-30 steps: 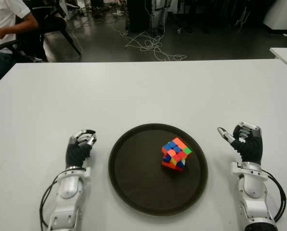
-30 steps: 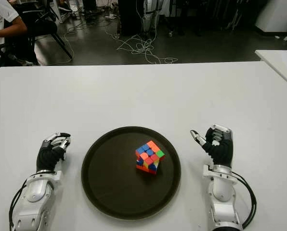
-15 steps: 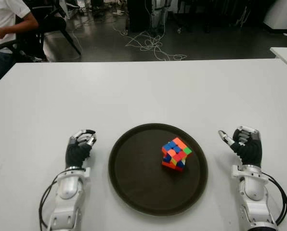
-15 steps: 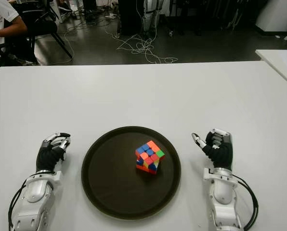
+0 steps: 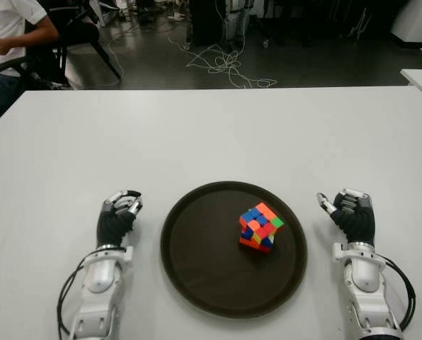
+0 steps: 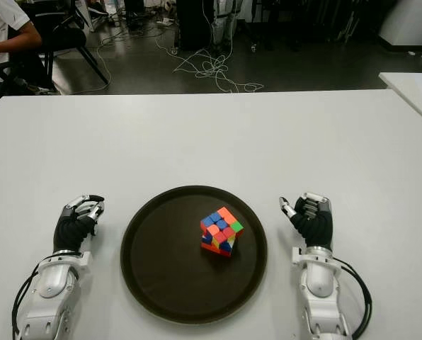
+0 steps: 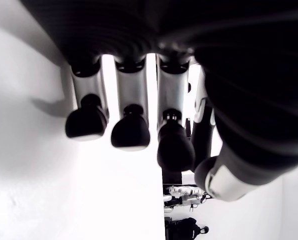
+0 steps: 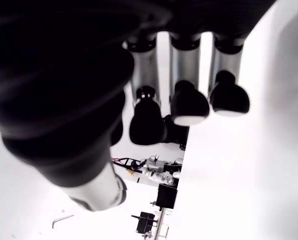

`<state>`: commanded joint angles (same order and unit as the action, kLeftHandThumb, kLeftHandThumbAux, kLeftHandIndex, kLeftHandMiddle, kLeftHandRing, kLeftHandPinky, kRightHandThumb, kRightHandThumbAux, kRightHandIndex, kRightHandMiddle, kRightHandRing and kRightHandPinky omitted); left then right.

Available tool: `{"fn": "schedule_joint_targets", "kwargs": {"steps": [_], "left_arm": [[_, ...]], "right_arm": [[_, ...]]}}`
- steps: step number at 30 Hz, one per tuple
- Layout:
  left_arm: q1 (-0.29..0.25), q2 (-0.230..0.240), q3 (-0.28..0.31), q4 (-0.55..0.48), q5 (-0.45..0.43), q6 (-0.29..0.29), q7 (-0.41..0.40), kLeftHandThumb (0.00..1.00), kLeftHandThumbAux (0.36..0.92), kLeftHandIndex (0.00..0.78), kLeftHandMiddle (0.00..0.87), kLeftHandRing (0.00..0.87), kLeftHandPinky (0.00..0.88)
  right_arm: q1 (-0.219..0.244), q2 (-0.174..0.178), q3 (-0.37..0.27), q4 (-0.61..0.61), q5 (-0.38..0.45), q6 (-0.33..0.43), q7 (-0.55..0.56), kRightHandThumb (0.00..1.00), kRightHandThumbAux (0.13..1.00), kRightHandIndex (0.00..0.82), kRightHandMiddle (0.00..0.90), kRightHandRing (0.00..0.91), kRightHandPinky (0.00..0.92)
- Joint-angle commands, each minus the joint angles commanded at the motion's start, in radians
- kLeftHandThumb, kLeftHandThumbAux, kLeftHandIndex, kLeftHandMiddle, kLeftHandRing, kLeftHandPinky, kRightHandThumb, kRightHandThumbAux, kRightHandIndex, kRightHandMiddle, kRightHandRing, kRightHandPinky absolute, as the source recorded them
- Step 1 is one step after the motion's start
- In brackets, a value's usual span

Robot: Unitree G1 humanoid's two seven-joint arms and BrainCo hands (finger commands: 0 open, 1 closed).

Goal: Pick up the Rubik's Cube and put it in the plate

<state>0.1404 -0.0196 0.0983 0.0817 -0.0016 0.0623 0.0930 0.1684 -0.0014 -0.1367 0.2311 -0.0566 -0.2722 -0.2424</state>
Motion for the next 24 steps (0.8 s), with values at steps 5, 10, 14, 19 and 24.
{"fn": "schedule_joint_targets", "kwargs": {"steps": [5, 10, 14, 19, 24], "left_arm": [[0.002, -0.003, 0.0, -0.012, 0.0, 0.014, -0.001, 0.711, 0.704, 0.444, 0.818, 0.825, 0.82], [0.001, -0.01, 0.007, -0.015, -0.008, 0.022, 0.001, 0.711, 0.704, 0.444, 0.817, 0.824, 0.816], [0.001, -0.01, 0.008, -0.018, -0.008, 0.029, -0.001, 0.711, 0.704, 0.444, 0.816, 0.821, 0.812], [0.002, -0.012, 0.008, -0.024, -0.009, 0.036, 0.0, 0.711, 0.704, 0.444, 0.817, 0.824, 0.817], [0.003, -0.011, 0.007, -0.024, -0.008, 0.033, -0.002, 0.711, 0.704, 0.444, 0.815, 0.821, 0.812]], "right_arm": [[0.001, 0.007, 0.0, -0.013, 0.006, 0.011, -0.005, 0.354, 0.855, 0.782, 0.84, 0.847, 0.847], [-0.003, 0.005, 0.001, -0.013, 0.007, 0.026, -0.005, 0.325, 0.865, 0.773, 0.834, 0.839, 0.838], [-0.004, 0.004, 0.002, -0.016, 0.008, 0.039, -0.002, 0.315, 0.868, 0.775, 0.835, 0.839, 0.839], [-0.003, 0.001, 0.004, -0.024, 0.005, 0.046, 0.0, 0.316, 0.865, 0.782, 0.839, 0.845, 0.848], [-0.004, 0.004, 0.004, -0.023, 0.009, 0.036, 0.001, 0.332, 0.86, 0.786, 0.844, 0.851, 0.853]]}}
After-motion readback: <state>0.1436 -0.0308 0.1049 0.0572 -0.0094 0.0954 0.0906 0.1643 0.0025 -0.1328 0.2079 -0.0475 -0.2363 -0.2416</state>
